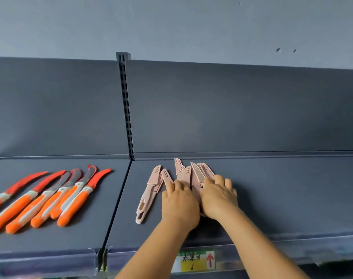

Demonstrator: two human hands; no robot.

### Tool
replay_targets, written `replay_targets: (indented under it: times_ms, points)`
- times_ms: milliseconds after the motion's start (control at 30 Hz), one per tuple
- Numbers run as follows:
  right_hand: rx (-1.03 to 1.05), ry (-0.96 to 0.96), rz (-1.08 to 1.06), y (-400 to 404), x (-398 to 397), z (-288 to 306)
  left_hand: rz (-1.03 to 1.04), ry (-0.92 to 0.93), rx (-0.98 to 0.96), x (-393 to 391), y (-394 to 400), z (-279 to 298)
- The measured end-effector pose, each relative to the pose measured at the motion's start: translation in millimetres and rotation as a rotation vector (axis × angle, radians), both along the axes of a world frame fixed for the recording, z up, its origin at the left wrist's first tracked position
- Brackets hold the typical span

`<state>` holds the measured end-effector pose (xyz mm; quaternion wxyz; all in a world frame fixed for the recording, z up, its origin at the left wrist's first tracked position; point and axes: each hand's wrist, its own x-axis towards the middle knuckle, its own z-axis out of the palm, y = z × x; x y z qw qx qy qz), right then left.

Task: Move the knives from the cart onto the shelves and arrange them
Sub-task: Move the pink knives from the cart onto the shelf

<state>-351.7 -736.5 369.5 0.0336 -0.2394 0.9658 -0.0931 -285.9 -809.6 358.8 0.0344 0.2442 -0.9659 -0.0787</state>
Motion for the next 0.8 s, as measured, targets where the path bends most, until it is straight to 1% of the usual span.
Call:
replay_targets:
  times_ms: [67, 167, 267, 433, 533, 700, 800]
  points:
    - [-0.003, -0.011, 0.012, 0.7, -2.6, -3.8, 0.012, 0.022, 0.001, -1.9, 0.6, -2.2]
    - [-0.004, -0.033, 0.026, 1.3, -4.2, -7.7, 0.016, 0.006, 0.021, -3.7, 1.6, -4.2]
    - [-0.043, -0.047, 0.019, 2.8, -3.5, -7.4, 0.013, 0.020, 0.008, -3.8, 1.8, -3.4]
    - [-0.127, 0.004, 0.017, 15.5, 10.7, 1.6, -0.045, 0.120, -0.038, 4.3, 1.5, 1.6]
    - [-0.155, 0.047, -0.011, 26.4, 28.3, 8.7, -0.131, 0.157, -0.075, 16.4, 7.1, 11.3]
    - [-0.199, 0.109, -0.118, 53.8, 72.7, 17.1, -0.318, 0.242, -0.053, 53.8, 20.8, 21.9]
    - [-0.198, 0.128, -0.204, 79.2, 107.9, 11.7, -0.453, 0.301, -0.030, 81.9, 33.5, 14.7]
